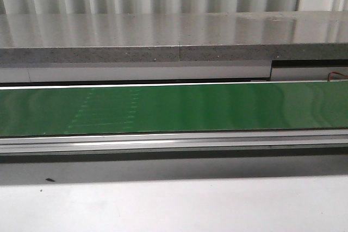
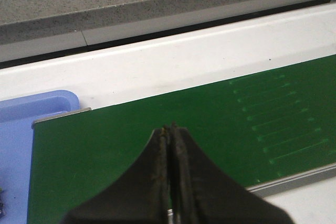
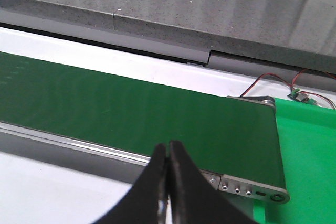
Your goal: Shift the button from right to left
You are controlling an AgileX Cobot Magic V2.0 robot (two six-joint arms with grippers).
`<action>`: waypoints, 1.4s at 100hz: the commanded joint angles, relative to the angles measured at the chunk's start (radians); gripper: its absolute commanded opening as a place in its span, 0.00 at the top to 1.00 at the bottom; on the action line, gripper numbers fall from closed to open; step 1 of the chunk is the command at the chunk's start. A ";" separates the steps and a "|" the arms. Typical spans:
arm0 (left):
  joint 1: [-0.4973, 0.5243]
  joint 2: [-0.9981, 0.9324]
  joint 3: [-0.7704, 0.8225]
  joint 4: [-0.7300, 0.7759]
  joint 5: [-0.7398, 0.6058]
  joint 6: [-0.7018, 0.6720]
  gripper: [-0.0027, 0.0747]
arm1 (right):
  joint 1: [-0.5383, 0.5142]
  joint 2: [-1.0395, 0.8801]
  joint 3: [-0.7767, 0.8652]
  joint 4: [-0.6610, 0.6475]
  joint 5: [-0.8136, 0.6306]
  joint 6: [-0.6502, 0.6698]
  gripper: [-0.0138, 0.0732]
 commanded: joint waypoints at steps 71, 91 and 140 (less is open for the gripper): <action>-0.009 -0.479 0.195 0.009 -0.063 -0.007 0.99 | 0.000 0.009 -0.026 -0.006 -0.073 -0.005 0.92; -0.009 -0.499 0.272 0.009 -0.163 -0.007 0.99 | 0.000 0.009 -0.026 -0.006 -0.073 -0.005 0.92; 0.113 -0.666 0.525 0.144 -0.432 -0.115 0.99 | 0.000 0.009 -0.026 -0.006 -0.073 -0.005 0.92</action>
